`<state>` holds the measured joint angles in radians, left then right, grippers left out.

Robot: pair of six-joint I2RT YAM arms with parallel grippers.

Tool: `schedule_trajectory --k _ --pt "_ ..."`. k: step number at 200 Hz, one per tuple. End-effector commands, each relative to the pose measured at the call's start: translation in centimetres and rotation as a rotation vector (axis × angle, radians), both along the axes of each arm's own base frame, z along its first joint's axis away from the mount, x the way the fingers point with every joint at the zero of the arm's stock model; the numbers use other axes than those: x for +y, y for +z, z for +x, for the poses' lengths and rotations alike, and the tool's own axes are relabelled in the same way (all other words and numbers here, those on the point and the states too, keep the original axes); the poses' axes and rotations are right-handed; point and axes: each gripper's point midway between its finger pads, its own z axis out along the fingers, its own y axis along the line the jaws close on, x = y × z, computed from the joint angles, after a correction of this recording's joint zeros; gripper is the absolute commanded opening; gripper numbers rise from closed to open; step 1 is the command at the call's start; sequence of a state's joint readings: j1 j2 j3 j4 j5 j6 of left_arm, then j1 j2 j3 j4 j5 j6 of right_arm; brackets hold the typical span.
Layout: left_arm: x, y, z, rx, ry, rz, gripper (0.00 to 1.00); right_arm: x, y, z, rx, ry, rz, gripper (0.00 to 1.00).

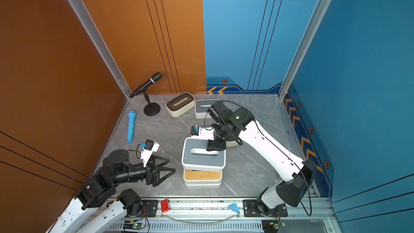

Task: Stack the tissue boxes
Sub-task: Place the tissue box at the tissue box.

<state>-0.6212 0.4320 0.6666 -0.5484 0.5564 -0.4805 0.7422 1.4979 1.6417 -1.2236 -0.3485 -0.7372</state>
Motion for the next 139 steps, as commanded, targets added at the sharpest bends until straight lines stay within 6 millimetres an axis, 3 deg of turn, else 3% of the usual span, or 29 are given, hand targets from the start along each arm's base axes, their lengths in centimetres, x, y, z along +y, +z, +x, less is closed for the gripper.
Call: schedule_trajectory --k 1,139 --pt "-0.5 -0.1 -0.3 0.007 -0.033 -0.014 0.98 0.0 0.6 -1.6 0.015 0.044 0.028 0.31" --pt "-0.8 -0.3 -0.3 0.028 -0.044 -0.017 0.98 0.4 -0.4 -2.9 0.026 0.056 -0.002 0.31"
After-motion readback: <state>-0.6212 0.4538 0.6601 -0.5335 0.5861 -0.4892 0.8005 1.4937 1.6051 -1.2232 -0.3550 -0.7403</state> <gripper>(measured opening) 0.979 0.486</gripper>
